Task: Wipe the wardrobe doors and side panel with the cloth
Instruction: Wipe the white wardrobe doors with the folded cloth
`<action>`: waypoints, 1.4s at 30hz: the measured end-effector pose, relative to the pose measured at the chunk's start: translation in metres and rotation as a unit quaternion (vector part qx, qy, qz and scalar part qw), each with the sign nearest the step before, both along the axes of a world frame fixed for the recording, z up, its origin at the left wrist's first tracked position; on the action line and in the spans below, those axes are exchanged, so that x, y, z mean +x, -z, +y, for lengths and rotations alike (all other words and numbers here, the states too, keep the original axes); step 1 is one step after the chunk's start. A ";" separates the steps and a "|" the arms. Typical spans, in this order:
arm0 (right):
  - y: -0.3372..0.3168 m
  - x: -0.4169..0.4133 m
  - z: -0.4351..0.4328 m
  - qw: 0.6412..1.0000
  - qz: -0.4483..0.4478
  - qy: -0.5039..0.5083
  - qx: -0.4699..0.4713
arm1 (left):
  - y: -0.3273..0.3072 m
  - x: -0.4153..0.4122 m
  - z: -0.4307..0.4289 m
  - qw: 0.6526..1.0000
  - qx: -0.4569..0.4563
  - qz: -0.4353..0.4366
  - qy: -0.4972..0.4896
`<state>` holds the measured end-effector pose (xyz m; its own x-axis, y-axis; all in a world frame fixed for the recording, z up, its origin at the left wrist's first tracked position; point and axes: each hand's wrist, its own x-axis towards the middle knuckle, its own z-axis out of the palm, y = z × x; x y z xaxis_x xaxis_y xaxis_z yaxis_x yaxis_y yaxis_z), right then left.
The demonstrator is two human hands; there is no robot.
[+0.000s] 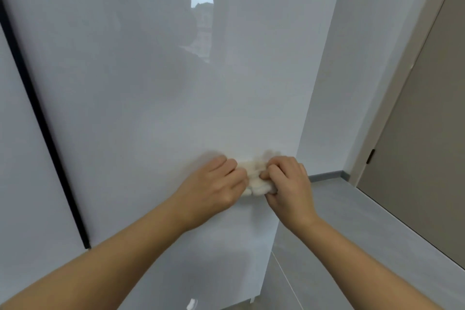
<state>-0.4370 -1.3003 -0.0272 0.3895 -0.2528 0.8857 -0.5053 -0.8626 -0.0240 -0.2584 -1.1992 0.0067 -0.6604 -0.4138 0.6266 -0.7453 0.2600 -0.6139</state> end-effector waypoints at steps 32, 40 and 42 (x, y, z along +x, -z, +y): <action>-0.079 0.008 0.106 0.333 -0.452 -0.375 0.737 | -0.082 -0.008 0.078 0.693 0.271 0.668 0.028; -0.081 0.007 0.113 0.321 -0.387 -0.398 0.768 | -0.079 -0.008 0.084 0.854 0.222 0.470 -0.019; -0.081 0.010 0.115 0.330 -0.383 -0.414 0.757 | -0.077 -0.007 0.084 0.862 0.243 0.444 -0.030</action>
